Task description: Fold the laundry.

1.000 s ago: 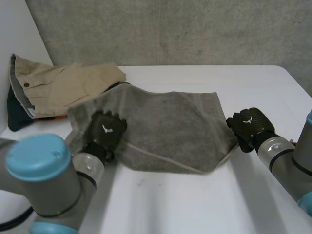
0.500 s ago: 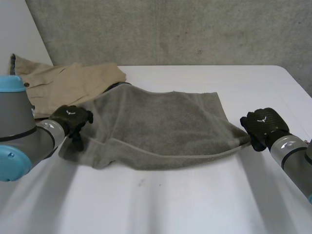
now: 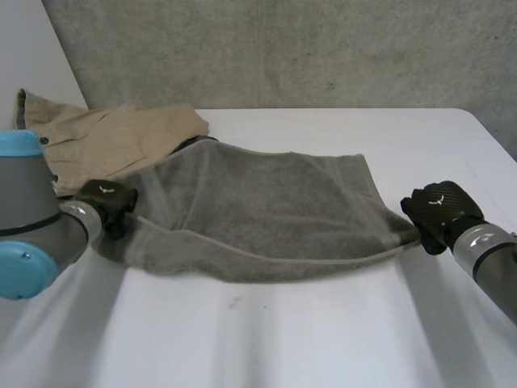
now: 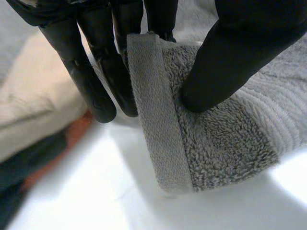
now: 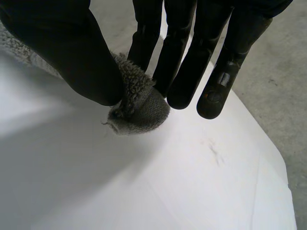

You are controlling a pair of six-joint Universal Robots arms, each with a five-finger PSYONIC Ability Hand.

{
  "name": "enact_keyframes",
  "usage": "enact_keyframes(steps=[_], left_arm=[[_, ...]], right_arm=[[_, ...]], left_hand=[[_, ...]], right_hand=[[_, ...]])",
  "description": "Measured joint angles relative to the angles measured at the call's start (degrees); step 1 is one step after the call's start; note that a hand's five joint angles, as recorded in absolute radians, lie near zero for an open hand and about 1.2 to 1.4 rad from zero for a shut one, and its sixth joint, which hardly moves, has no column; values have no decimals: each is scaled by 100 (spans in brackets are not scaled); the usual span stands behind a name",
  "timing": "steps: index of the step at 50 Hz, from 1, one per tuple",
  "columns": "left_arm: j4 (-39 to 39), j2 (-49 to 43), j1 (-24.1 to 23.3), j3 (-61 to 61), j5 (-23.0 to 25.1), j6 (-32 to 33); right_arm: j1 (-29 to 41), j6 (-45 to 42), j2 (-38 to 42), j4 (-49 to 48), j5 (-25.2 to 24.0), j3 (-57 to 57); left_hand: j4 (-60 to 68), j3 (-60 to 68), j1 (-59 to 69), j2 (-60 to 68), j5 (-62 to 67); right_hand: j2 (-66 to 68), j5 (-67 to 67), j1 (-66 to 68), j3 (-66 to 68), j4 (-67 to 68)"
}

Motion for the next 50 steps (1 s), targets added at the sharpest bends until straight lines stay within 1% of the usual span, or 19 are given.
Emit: enact_keyframes(steps=[2,8,11,12,14,15,16,18,22,25,30,34,37,39,40,43,44,47,50], left_arm=[[-10,263,-1,-137,-13,-2],[-192,1805,-6,-1129,10,146],[-471,2552,18,-1679,86,482],[-690,2931,50,-1966,166,756],[-781,3068,63,-2072,202,868],[-1110,3501,122,-2409,358,1265],[-1329,3751,173,-2613,502,1515],[-1492,3940,222,-2770,662,1695],[-1508,4136,333,-2966,1064,1772],[-1018,3940,365,-2927,1220,1448],[246,3187,313,-2613,1234,639],[1141,2343,153,-2144,1037,223],[1590,1585,-57,-1633,677,109],[1690,1306,-139,-1427,505,99],[1780,903,-261,-1118,235,103],[1826,450,-398,-748,-81,118],[1841,112,-497,-462,-297,134],[1848,-407,-633,3,-541,155],[1864,-772,-706,365,-635,165]], right_arm=[[-27,-210,-124,264,-5,-35],[-422,-1421,-879,1927,-3,-210],[-695,-1862,-1168,2604,-14,-254],[-929,-2166,-1362,3049,-19,-277],[-1022,-2276,-1431,3217,-22,-281],[-1330,-2611,-1615,3637,-48,-283],[-1494,-2780,-1696,3804,-78,-269],[-1604,-2882,-1745,3875,-113,-251],[-1679,-2860,-1751,3746,-222,-189],[-1552,-2532,-1540,3283,-320,-181],[-1228,-1979,-969,2396,-340,-327],[-967,-1702,-393,1731,-201,-624],[-779,-1575,92,1241,-32,-939],[-712,-1539,287,1037,32,-1078],[-647,-1511,487,818,102,-1230],[-552,-1479,852,430,191,-1530],[-506,-1470,1048,235,228,-1701],[-410,-1459,1441,-89,265,-2067],[-319,-1452,1801,-295,283,-2426]], left_hand=[[0,0,0,2,0],[20,0,0,3,0],[20,0,0,3,0],[20,0,0,3,0],[20,0,0,3,0],[21,1,0,4,0],[21,8,0,12,0],[21,8,0,15,0],[22,9,0,17,0],[22,9,0,19,0],[22,9,0,19,0],[22,15,0,19,0],[22,22,0,19,0],[22,22,0,22,0],[22,22,0,24,0],[22,23,0,25,0],[22,23,0,25,0],[23,23,0,25,0],[23,23,0,25,0]], right_hand=[[0,0,0,0,0],[0,0,0,0,0],[0,0,0,0,0],[0,0,0,0,0],[0,0,0,0,0],[0,0,0,0,0],[0,0,0,0,0],[0,0,0,0,0],[0,0,0,0,0],[0,0,0,0,0],[0,0,0,0,0],[0,0,0,0,0],[0,0,0,0,0],[0,0,0,0,0],[0,0,0,0,0],[0,0,0,0,0],[0,0,0,0,0],[0,0,0,0,0],[0,1,0,0,0]])
